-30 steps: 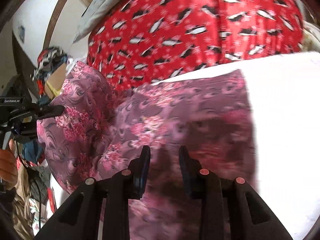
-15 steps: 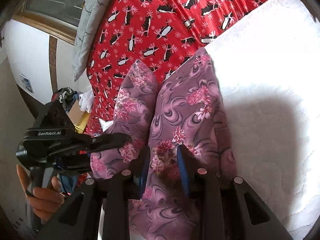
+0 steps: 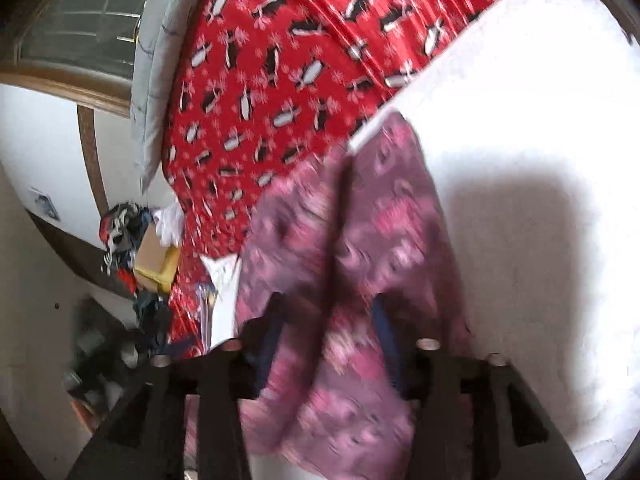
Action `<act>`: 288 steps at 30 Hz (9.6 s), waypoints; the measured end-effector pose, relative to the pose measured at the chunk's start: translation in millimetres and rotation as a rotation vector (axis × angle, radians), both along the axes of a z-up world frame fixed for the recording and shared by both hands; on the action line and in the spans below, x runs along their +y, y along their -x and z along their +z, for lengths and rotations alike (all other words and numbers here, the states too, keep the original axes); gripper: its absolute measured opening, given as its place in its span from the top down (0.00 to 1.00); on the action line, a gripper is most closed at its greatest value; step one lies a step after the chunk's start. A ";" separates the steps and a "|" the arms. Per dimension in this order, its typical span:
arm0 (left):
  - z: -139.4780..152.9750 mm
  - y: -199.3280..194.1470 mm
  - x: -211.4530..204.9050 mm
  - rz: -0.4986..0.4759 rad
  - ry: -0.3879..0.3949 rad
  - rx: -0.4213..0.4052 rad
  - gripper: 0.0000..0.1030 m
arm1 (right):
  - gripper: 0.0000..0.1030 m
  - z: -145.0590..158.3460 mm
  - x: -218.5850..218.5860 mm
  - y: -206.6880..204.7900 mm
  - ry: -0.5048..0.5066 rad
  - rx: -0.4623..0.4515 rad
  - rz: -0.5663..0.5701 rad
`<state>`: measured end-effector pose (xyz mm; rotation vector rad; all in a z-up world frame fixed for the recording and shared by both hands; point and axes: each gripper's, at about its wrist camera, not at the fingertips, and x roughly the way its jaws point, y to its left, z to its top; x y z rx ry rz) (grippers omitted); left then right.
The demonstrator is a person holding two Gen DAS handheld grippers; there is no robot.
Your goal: Fold small clothes
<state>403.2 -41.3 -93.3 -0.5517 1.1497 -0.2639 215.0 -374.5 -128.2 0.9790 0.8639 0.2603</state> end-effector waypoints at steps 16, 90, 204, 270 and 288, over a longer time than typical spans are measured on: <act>-32.8 11.4 -23.1 -0.022 -0.066 -0.012 0.44 | 0.90 37.9 31.1 -17.1 0.438 -0.020 0.171; -47.4 -49.8 -143.5 -0.177 -0.536 -0.178 0.44 | 0.89 19.5 -4.0 -56.7 0.472 0.034 0.057; 23.7 100.0 -14.6 -0.142 -0.257 -0.087 0.76 | 0.89 45.2 76.8 14.5 0.424 0.129 0.140; 81.5 378.6 -36.3 -0.115 -0.706 -0.302 0.19 | 0.01 131.8 128.9 231.8 1.124 0.126 0.227; 82.9 409.8 -29.7 -0.174 -0.661 -0.311 0.19 | 0.01 129.0 140.8 251.0 1.078 0.060 0.137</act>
